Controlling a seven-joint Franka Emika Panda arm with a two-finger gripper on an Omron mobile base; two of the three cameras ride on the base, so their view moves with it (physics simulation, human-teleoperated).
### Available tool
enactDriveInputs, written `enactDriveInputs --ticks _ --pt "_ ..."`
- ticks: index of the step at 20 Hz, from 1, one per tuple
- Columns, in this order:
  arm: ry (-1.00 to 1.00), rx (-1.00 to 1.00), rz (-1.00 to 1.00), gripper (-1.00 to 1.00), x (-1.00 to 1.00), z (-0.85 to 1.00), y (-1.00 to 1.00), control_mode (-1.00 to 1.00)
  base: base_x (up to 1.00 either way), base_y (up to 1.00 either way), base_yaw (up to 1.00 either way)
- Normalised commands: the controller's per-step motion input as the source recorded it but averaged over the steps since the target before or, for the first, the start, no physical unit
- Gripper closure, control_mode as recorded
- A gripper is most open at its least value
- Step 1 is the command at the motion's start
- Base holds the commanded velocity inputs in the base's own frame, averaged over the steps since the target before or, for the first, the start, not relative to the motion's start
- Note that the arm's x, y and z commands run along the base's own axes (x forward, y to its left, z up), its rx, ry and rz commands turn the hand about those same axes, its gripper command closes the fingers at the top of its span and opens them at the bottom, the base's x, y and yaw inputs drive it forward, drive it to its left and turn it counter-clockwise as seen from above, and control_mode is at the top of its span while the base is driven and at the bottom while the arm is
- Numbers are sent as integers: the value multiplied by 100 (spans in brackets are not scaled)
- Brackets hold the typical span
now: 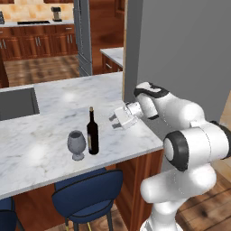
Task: There is a wine glass and glass cup on the dining counter. Place the wine bottle next to the wine glass and the juice bottle next to the glass cup.
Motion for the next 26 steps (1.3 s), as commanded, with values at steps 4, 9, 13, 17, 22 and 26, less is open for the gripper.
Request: enactDriveInputs --ticks 4,9,13,17,22,26 --pt "20 -14 -11 -100 -42 45 -14 -100 0 0 0" --pt "4 -19 -8 -100 -55 34 -18 -100 0 0 0" --pt "0 -25 -14 -100 -63 16 -16 -100 0 0 0" --pt "0 -24 -18 -100 -63 11 -13 -100 0 0 0" --pt "-6 -21 -18 -100 -73 2 -13 -100 0 0 0" --pt "-7 -12 -24 -100 -76 0 -13 -100 0 0 0"
